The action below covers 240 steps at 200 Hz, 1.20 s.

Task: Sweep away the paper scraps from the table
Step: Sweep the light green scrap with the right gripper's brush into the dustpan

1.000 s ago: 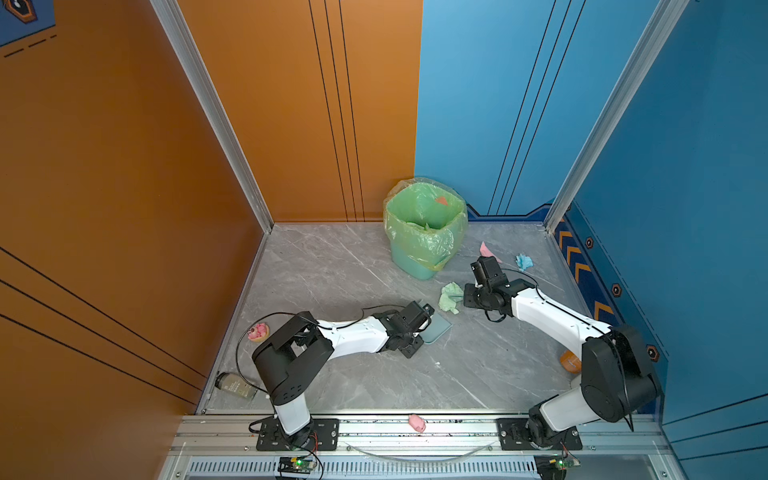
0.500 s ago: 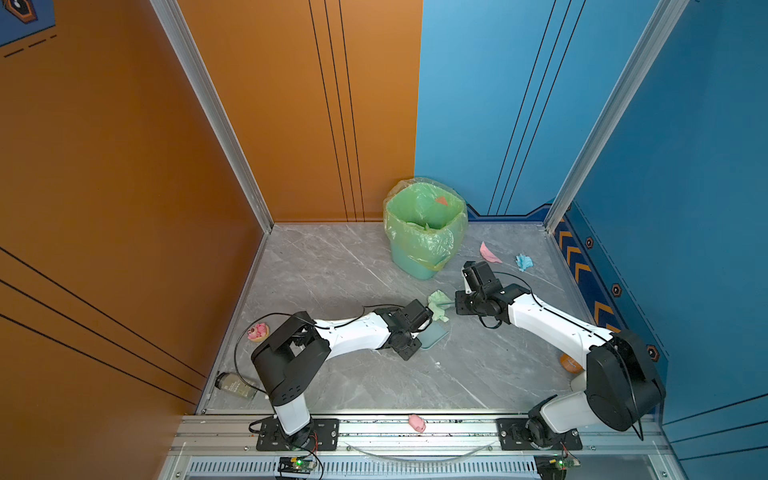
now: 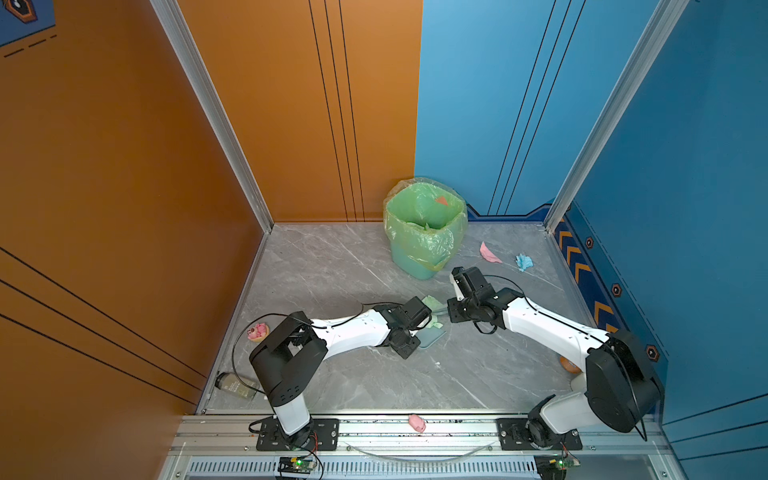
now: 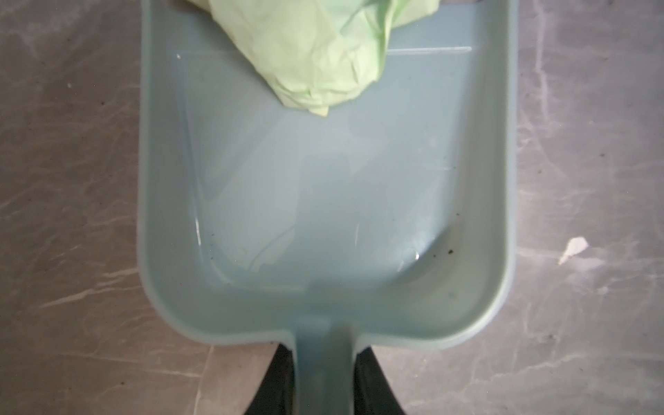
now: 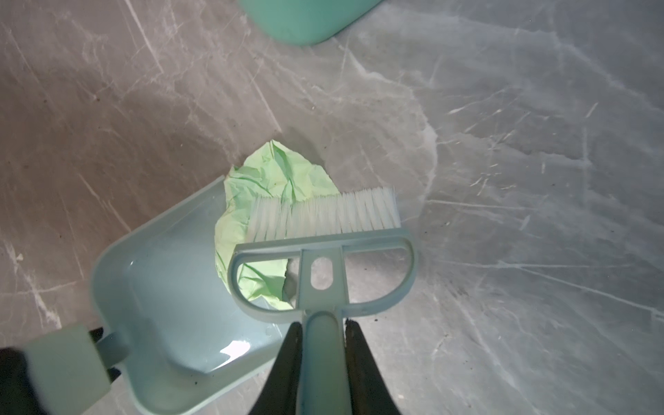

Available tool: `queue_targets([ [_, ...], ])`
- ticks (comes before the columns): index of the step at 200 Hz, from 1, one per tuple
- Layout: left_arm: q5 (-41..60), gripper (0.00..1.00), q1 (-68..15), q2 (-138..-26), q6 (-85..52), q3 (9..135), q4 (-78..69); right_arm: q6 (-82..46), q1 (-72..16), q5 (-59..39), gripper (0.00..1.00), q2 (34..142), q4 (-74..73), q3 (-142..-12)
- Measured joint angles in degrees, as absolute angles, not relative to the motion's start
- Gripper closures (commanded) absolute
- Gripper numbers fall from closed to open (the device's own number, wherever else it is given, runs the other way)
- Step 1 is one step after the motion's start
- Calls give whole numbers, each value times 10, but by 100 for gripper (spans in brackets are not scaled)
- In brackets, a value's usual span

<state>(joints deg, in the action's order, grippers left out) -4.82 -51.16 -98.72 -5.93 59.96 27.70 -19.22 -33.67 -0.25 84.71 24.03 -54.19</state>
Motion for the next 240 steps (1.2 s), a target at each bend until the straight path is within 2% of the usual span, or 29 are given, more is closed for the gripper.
queue_targets([
  [97, -49, 100, -505, -987, -72, 587, 250, -178, -373, -58, 100, 772, 274, -517],
  [163, -75, 100, -507, -973, -71, 556, 218, -178, -344, -58, 100, 705, 292, -517],
  [240, -119, 100, -508, -939, -69, 552, 210, -178, -305, -58, 100, 680, 296, -516],
])
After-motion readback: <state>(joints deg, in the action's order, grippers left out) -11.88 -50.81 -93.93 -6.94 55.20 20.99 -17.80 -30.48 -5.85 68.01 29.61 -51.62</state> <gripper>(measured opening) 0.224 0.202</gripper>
